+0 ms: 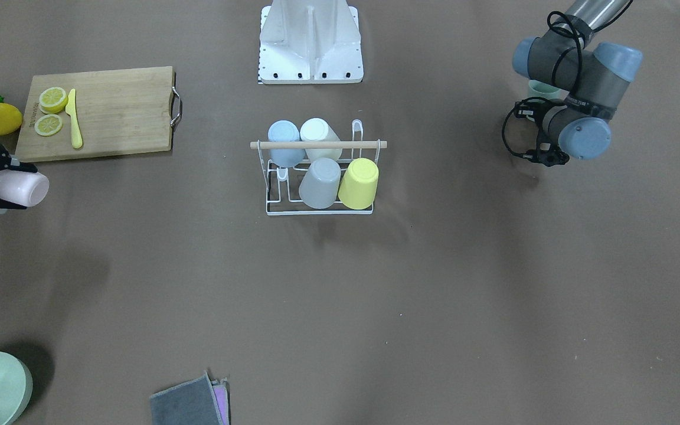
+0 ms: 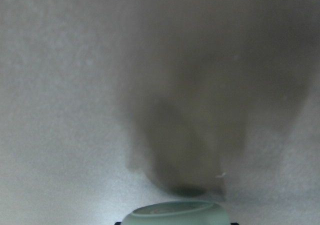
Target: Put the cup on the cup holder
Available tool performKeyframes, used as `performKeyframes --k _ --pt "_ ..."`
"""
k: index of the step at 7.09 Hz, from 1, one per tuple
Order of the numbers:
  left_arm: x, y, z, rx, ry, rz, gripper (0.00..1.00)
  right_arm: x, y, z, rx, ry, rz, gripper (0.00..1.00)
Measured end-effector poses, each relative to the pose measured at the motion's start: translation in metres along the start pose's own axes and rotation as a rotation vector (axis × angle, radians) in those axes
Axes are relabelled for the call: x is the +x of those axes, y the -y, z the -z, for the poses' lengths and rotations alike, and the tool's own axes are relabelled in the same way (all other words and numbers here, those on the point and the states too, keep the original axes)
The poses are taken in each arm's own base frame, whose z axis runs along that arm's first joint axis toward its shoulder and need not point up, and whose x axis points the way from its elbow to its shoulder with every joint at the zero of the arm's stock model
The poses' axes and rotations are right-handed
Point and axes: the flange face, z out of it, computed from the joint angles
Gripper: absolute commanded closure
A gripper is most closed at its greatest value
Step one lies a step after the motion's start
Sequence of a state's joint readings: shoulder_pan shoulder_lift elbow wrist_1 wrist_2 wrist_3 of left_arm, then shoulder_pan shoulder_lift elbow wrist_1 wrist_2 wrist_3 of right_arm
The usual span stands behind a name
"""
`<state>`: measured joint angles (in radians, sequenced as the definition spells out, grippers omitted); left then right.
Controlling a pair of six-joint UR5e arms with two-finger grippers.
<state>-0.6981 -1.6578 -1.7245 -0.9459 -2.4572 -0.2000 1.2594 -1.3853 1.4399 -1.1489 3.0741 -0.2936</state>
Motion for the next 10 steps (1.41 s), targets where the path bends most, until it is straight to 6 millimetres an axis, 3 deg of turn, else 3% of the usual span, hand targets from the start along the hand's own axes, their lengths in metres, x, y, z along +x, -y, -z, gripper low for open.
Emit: performKeyframes --k 1,2,5,7,10 --pt "0.0 -0.001 0.0 0.0 0.0 0.001 0.88 -0.002 -0.009 0.009 0.036 0.061 0.056 0.77" --pt "0.001 0.0 0.001 0.001 0.0 0.004 1.0 -0.002 -0.016 0.015 0.07 0.114 0.106 0.76" --pt "-0.009 0.008 0.012 0.014 -0.015 0.035 1.0 -0.011 -0.008 0.022 0.165 0.274 0.23 0.76" --pt "-0.022 0.025 0.068 0.096 -0.068 0.065 1.0 -0.015 0.028 0.018 0.201 0.343 0.347 0.76" --pt "-0.041 0.041 0.174 0.241 -0.145 0.106 1.0 -0.016 0.102 0.001 0.269 0.473 0.533 0.77"
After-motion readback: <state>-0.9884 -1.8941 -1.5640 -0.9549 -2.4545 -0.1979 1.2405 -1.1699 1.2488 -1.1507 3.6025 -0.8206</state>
